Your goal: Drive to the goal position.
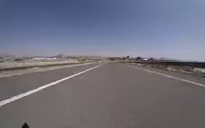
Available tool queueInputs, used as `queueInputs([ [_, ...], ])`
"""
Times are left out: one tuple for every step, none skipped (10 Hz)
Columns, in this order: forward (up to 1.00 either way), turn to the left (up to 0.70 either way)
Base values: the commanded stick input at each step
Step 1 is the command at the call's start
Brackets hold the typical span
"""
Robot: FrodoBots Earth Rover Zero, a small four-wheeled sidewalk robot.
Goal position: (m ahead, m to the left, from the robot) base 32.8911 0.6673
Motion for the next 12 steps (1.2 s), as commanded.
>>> queueInputs([
  [1.0,0.0],
  [1.0,0.0],
  [1.0,0.0],
  [1.0,0.0],
  [1.0,0.0],
  [1.0,0.0],
  [1.0,0.0],
  [1.0,0.0],
  [1.0,0.0],
  [1.0,-0.24],
  [1.0,-0.13],
  [1.0,-0.01],
])
